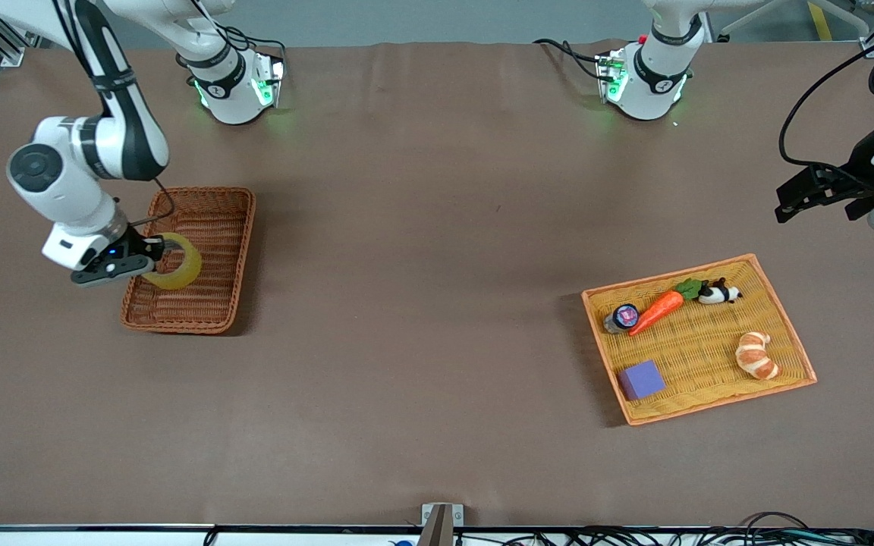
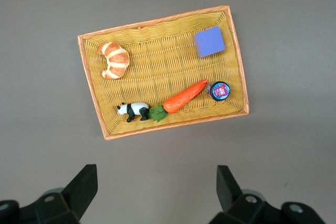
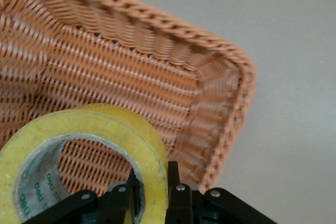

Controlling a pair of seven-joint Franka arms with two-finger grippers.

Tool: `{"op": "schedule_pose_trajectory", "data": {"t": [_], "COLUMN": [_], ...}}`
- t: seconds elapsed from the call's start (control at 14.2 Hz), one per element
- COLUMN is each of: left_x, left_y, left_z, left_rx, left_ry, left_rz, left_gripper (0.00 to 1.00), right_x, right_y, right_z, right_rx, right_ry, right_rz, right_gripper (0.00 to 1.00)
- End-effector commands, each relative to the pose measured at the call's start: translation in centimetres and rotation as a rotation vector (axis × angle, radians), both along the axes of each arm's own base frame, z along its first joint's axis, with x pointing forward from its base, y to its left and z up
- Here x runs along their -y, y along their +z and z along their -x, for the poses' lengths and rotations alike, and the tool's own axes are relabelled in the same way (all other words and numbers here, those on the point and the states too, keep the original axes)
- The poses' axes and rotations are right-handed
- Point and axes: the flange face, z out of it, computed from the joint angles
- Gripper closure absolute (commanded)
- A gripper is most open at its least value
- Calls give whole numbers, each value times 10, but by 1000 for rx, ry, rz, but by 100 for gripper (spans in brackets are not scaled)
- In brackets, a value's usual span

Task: Move tape to another basket
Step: 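Carry the tape roll with the right gripper into the wicker basket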

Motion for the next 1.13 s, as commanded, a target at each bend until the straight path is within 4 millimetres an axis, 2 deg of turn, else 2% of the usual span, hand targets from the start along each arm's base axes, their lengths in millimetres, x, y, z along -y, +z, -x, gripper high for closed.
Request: {"op": "schedule_pose_trajectory", "data": {"t": [0.0,0.14,0.21,0.35,0.42,0.49,0.57,0.64,0.78,0.92,1.06], "left_x": [2,0,0,1,1,0,0,0,0,-2,0], "left_y": [1,7,6,4,6,6,6,6,6,6,5], "left_z": [1,0,0,0,0,0,0,0,0,0,0], "left_rx": [-1,9,7,4,7,9,9,7,9,9,6], "left_ry": [15,11,9,8,5,5,5,5,5,3,-3], "left_rz": [1,5,5,5,5,5,5,5,3,3,3], "left_gripper": [0,0,0,0,0,0,0,0,0,0,0], "right_x": [-4,-4,-6,-8,-8,-9,-9,-11,-12,-23,-24], "right_y": [-13,-29,-34,-39,-42,-42,-42,-35,-5,35,58], "right_z": [13,12,13,14,15,15,14,11,-2,-33,-46], "right_rx": [9,14,5,-5,-12,-13,-13,-3,69,162,205], "right_ry": [11,18,20,25,24,24,23,22,24,45,8], "right_rz": [-19,-18,-17,-17,-16,-17,-17,-17,-19,-17,-22], "right_gripper": [96,89,84,80,73,49,1,0,0,0,0]}}
